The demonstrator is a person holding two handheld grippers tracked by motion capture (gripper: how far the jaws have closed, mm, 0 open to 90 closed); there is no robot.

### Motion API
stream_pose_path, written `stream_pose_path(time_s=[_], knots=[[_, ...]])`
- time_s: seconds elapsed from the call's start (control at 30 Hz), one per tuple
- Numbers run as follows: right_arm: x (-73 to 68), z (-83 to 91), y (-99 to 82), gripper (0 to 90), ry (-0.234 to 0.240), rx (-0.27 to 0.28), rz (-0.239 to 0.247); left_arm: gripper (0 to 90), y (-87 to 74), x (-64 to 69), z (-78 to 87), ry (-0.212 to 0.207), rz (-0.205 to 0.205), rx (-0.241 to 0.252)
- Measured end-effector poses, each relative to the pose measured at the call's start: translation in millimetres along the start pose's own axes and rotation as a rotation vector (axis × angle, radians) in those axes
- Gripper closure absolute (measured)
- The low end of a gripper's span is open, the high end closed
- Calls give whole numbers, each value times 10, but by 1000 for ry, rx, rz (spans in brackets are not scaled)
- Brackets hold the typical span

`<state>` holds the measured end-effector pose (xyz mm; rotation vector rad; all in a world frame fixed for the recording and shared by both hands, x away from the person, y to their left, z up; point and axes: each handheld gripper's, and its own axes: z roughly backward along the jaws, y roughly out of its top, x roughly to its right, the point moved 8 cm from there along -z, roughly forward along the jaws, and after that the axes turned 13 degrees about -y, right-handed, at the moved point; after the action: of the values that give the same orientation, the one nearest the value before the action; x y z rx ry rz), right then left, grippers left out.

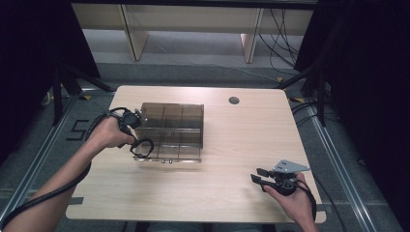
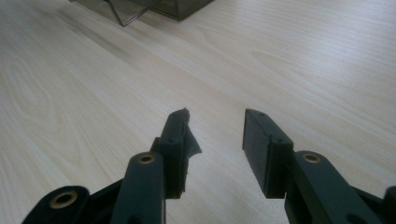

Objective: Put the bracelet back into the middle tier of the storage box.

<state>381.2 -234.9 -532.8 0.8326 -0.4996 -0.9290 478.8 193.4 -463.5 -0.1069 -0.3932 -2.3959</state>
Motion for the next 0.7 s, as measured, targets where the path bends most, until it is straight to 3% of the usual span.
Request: stream_pose_path(time_s=[0.17, 0.2, 0.3, 0.37, 0.47, 0.5, 0.7], knots=[[-27, 10, -4, 618, 10, -11, -29, 846, 30, -17, -1, 6, 1, 5], [1, 2, 2, 618, 0, 2, 0, 845, 42, -23, 7, 9, -1, 2], [0, 0, 1, 618, 0, 0, 0, 846, 68, -34, 1, 11, 2, 11], [-30, 10, -10, 618, 8, -18, -37, 846, 74, -44, 4, 13, -5, 9], [-31, 11, -12, 618, 9, -19, -38, 846, 89, -58, -3, 15, 3, 17], [3, -1, 0, 618, 0, 0, -1, 846, 94, -65, -3, 18, 6, 17], [-9, 0, 1, 618, 11, -2, -10, 845, 104, -100, 1, 29, 10, 21]])
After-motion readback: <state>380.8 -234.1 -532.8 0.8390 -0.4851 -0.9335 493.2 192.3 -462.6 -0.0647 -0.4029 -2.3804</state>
